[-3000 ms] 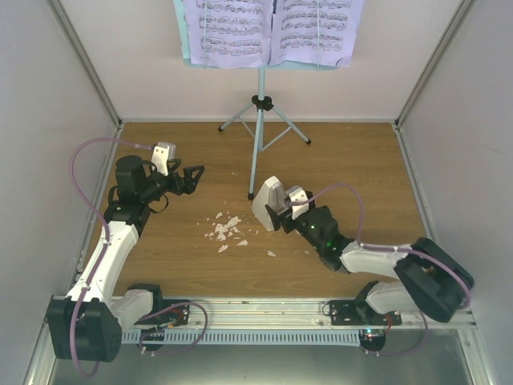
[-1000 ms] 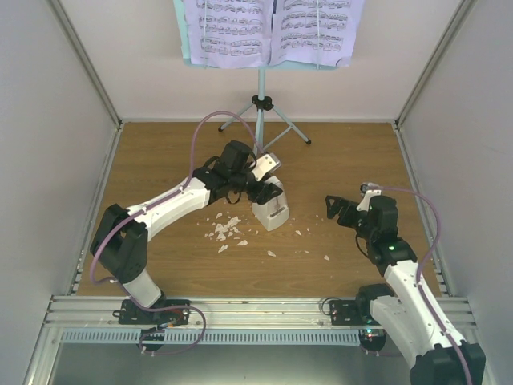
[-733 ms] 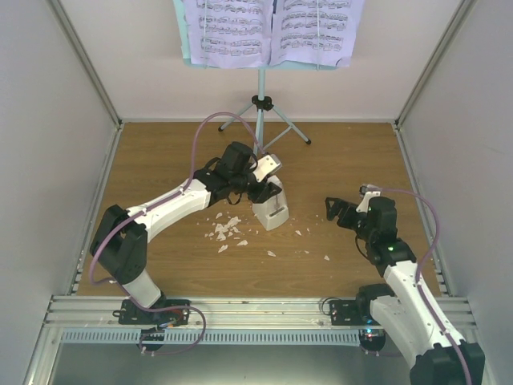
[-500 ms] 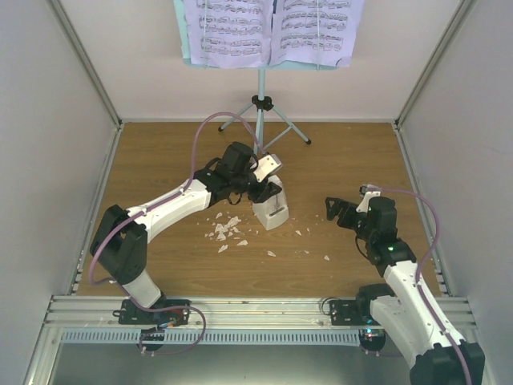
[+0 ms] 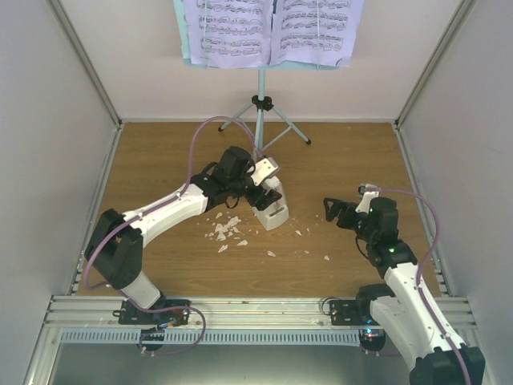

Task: Pack up the instrument practice props

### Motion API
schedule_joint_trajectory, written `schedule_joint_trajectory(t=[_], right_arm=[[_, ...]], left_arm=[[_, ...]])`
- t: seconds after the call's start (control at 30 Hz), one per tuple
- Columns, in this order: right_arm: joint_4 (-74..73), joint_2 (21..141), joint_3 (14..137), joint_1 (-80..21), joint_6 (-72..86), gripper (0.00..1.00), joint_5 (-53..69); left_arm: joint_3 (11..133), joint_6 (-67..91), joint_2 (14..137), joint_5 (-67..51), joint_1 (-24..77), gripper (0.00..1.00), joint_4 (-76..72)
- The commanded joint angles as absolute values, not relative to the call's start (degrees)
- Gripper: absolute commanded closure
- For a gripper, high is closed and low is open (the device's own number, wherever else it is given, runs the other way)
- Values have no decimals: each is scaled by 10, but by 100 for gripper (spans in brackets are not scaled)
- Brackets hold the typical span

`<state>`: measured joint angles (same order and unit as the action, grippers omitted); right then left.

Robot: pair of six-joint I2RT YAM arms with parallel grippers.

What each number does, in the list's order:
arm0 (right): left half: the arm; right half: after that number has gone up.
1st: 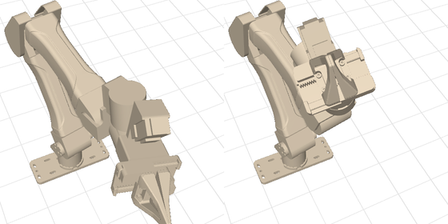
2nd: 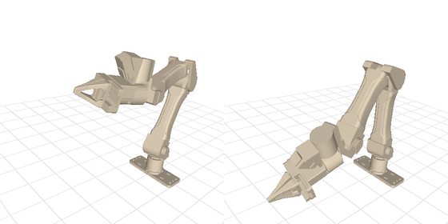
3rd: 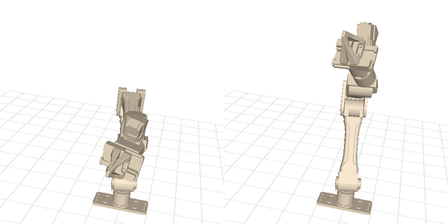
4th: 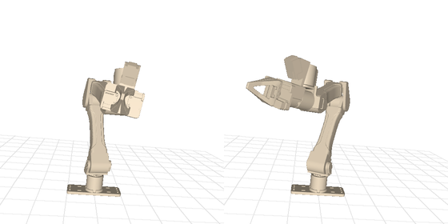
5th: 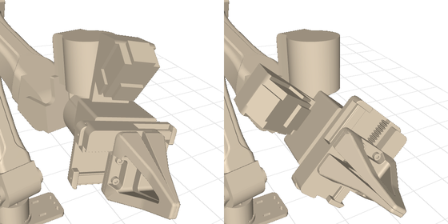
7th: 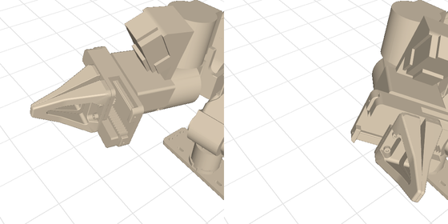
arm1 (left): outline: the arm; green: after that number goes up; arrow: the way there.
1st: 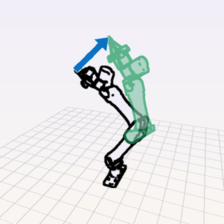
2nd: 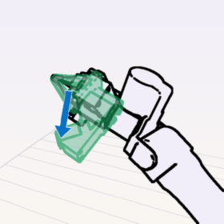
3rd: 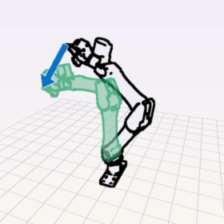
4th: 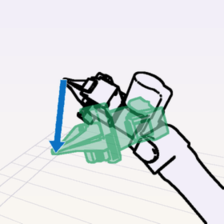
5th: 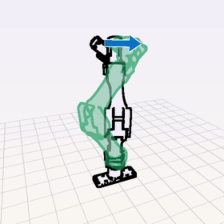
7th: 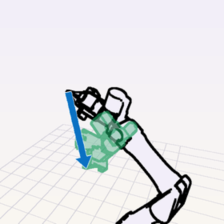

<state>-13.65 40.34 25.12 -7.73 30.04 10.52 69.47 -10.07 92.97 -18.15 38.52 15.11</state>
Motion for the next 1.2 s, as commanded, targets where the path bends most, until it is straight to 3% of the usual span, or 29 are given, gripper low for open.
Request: schedule_joint_trajectory(t=[0.0,0.17,0.33,0.5,0.6,0.77,1.17], right_arm=[[-65,399,269,-74,259,0,232],[-41,471,351,-128,216,1,275],[-95,590,455,-273,149,0,167],[-114,674,514,-350,113,1,83],[-114,704,528,-363,99,1,53],[-98,741,536,-367,77,13,64],[-54,810,532,-380,75,19,36]], left_arm=[[652,-104,836,-145,383,9,69],[606,-59,733,-142,335,3,27],[579,-2,652,-145,303,1,53],[531,-3,578,-141,257,1,92],[498,-8,553,-126,227,1,105],[458,-6,532,-134,214,1,91],[453,-5,521,-133,214,1,91]])
